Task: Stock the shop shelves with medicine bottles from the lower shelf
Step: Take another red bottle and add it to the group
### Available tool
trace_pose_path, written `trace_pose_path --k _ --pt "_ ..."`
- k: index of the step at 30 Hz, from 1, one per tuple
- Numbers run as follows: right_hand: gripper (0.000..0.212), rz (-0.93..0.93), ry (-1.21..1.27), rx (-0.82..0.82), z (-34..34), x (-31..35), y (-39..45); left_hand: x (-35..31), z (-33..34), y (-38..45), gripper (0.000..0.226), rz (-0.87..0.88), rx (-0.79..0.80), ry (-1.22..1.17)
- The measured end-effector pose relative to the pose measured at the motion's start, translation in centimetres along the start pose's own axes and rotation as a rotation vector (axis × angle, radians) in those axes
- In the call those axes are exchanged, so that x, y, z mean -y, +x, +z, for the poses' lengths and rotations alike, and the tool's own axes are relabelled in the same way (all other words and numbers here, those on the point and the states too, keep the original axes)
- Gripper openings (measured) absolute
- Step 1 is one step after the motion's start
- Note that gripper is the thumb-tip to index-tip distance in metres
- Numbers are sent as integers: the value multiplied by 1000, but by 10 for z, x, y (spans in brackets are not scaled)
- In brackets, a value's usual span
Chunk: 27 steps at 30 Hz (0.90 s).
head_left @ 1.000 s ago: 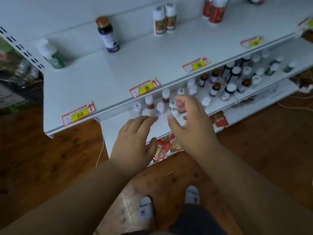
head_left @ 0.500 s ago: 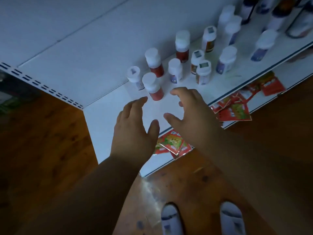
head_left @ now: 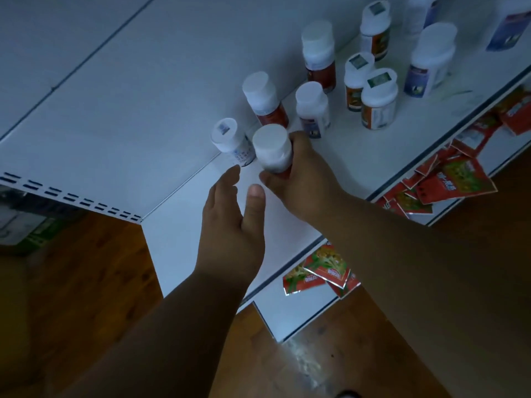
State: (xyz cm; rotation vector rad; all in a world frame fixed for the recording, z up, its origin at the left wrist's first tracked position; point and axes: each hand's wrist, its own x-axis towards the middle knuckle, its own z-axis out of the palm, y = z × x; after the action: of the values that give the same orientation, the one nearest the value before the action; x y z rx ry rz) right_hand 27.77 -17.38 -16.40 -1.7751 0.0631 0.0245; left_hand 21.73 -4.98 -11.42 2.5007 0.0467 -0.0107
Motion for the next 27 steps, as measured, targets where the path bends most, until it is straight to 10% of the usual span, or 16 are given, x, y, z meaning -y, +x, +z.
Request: trace_pose_path --k 27 --pt "48 304 532 -111 -377 312 -251 -412 -101 -193 82 -46 332 -749"
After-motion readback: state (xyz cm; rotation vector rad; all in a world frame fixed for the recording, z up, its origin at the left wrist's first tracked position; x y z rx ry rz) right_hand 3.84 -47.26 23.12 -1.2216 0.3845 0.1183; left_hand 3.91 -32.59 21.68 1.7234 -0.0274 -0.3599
